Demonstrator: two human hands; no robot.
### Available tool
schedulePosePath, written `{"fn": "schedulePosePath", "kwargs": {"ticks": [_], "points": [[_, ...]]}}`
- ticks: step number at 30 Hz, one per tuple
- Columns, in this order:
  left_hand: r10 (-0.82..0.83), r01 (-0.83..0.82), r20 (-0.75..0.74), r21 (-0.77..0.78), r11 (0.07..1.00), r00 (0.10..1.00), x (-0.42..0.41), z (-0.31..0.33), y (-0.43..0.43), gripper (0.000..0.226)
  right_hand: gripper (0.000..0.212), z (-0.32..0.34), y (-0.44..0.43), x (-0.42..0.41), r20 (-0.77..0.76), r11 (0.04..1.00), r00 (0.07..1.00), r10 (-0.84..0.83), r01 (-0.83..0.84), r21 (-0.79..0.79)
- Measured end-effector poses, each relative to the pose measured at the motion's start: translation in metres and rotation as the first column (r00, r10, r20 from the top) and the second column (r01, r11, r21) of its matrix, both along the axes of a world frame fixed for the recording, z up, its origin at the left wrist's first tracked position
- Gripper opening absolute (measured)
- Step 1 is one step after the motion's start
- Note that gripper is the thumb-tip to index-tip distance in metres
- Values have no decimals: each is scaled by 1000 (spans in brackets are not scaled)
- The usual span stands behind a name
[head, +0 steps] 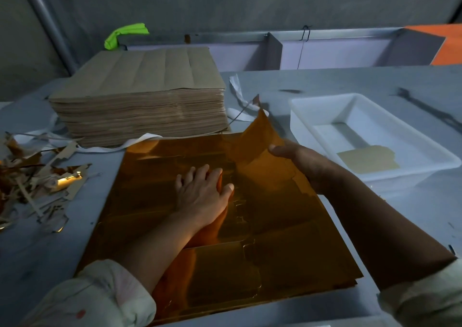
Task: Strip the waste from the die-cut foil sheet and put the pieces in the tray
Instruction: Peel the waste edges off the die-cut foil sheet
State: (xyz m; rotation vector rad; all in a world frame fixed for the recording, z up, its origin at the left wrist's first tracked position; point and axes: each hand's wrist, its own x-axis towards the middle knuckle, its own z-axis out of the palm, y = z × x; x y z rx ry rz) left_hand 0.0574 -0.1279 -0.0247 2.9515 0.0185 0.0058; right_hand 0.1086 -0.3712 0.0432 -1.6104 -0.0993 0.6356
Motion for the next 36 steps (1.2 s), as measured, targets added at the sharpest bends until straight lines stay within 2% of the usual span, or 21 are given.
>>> {"fn": "schedulePosePath", "kwargs": {"ticks": [3,6,9,12,19,25,29,36], "points": [[1,-1,-3,5,1000,1000,0,1,0,65,50,4,5,5,-41,995,999,-35,31,-97],[0,-1,44,36,999,999,6,5,-1,62,41,1,7,17,13,946,978,-209,206,-251],[20,-22,99,21,1000,995,16,7,-4,65,33,-4,8,28,42,904,946,-322,320,-284],[-5,6,35,-31,999,999,29,8,-7,79,33,-7,11,37,26,886,939,-343,332,-325],[-62,61,-111,-17,998,992,58,8,-10,113,22,-2,13,42,-102,898,917,-385,346,-271],[-56,63,-116,63,996,992,62,-3,-10,123,22,-5,17,47,-57,869,918,-394,351,-348],[-60,69,-112,73,995,992,62,-4,-9,131,20,-15,18,47,-18,851,897,-441,411,-327],[-53,64,-111,94,993,992,63,-6,-9,130,22,-22,14,47,-48,841,870,-491,460,-285]]}}
